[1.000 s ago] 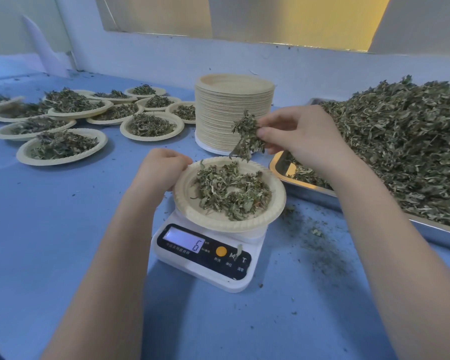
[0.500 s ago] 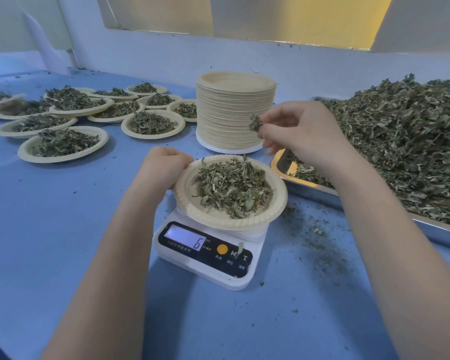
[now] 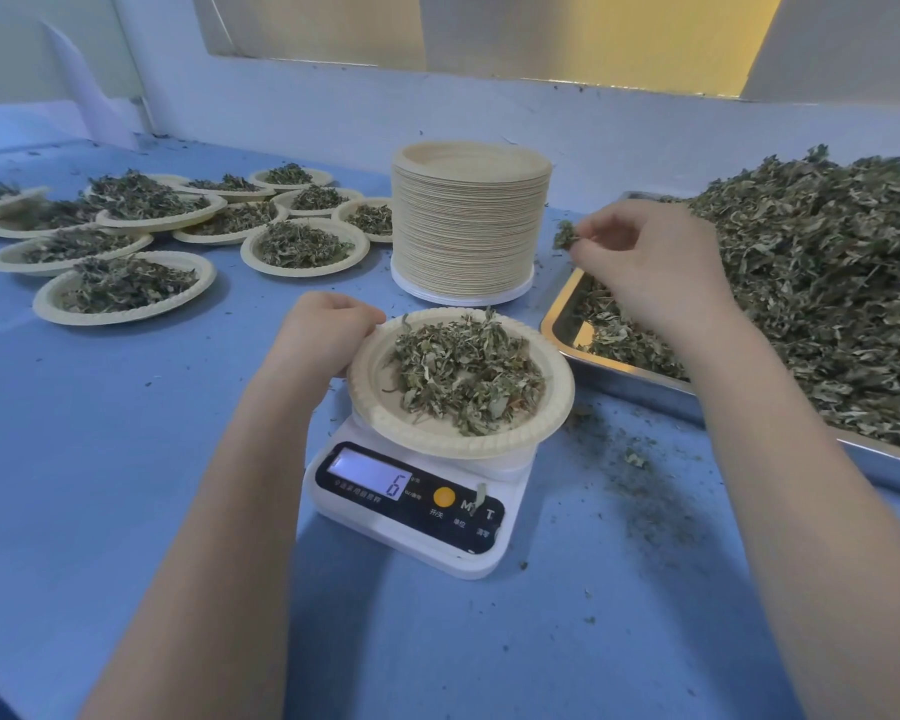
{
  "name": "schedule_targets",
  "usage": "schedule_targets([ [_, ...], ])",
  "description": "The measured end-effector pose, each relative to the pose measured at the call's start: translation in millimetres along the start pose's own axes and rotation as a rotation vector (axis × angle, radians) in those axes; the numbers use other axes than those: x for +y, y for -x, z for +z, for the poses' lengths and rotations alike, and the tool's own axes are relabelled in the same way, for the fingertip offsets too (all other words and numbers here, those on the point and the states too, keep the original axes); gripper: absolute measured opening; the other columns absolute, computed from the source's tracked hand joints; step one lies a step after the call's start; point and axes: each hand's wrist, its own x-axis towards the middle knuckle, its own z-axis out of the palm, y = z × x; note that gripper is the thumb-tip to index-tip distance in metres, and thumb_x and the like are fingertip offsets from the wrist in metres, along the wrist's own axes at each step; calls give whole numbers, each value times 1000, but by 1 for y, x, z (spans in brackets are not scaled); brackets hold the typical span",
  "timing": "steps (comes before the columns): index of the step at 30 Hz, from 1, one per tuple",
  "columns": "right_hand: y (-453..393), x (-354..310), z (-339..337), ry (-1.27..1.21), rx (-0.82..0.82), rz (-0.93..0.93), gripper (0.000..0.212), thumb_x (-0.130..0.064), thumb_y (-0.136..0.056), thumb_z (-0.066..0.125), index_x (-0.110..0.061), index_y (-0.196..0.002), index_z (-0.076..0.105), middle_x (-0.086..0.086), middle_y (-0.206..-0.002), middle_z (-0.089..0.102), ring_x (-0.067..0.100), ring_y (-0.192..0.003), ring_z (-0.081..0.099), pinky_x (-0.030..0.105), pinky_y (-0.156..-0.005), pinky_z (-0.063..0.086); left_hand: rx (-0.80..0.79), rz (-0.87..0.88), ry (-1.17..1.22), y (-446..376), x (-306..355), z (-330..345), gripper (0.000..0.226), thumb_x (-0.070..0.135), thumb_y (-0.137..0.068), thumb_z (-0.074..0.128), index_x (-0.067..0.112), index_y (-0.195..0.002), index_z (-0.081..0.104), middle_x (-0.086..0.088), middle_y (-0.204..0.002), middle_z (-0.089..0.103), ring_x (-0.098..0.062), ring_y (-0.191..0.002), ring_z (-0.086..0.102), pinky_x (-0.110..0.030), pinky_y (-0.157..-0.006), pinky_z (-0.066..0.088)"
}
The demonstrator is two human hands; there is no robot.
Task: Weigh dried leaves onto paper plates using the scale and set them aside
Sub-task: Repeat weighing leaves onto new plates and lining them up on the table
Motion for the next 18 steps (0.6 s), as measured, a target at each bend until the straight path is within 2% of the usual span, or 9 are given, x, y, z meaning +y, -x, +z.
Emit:
schedule_targets([
  [2, -2, 16, -4, 110, 38, 104, 16, -30, -88, 62, -27, -103, 69, -6, -96, 69, 11, -83, 62, 25, -78, 47, -2, -2, 0, 1, 0, 0, 22, 7, -86, 50, 19, -77, 67, -8, -84, 67, -21, -78, 59, -35, -76, 53],
  [4, -1, 34, -9, 348, -128, 212, 33, -25, -91, 61, -24, -123, 62, 4, -112, 67, 22, -84, 62, 31, -81, 50, 1, 0, -5, 1, 1, 0, 21, 7, -85, 51, 16, -76, 67, -9, -82, 64, -21, -74, 56, -33, -70, 50],
  [5, -1, 39, -12, 420, -221, 233, 39, -22, -91, 62, -24, -129, 58, 7, -116, 65, 23, -82, 59, 30, -79, 48, -4, 2, -10, 2, 1, 1, 19, 6, -85, 51, 12, -75, 66, -10, -80, 61, -21, -73, 53, -32, -67, 47],
  [7, -2, 37, -17, 400, -295, 205, 40, -19, -90, 62, -27, -129, 59, 7, -120, 63, 18, -81, 54, 25, -77, 41, -25, 12, -18, 3, 1, 2, 15, 5, -82, 50, 9, -77, 63, -10, -79, 55, -19, -73, 47, -34, -66, 42],
  [10, -2, 17, -18, 252, -340, 96, 29, -23, -89, 64, -31, -116, 67, -4, -108, 67, 8, -83, 55, 18, -77, 37, -24, 14, -18, 3, 2, 3, 16, 6, -83, 50, 9, -76, 64, -11, -79, 56, -19, -73, 47, -34, -67, 42],
  [14, 10, -12, 0, 88, -535, -43, 16, -36, -85, 68, -37, -100, 71, -29, -69, 61, -14, -62, 56, 5, -62, 37, -11, 9, -15, 3, 2, 1, 26, 5, -84, 49, 16, -69, 67, -8, -78, 64, -20, -73, 55, -36, -71, 49],
  [16, 15, -17, 10, 59, -598, -101, 21, -44, -83, 67, -39, -103, 70, -31, -75, 60, -22, -60, 52, 5, -65, 35, -10, 7, -15, 4, 2, 1, 25, 6, -84, 49, 15, -70, 68, -9, -78, 64, -21, -73, 55, -37, -73, 50],
  [18, 16, -19, 17, 70, -638, -127, 32, -53, -80, 65, -39, -109, 67, -27, -87, 61, -20, -70, 52, 5, -68, 33, -10, 6, -15, 4, 2, 1, 24, 6, -84, 49, 14, -71, 68, -8, -78, 63, -20, -72, 55, -37, -72, 50],
])
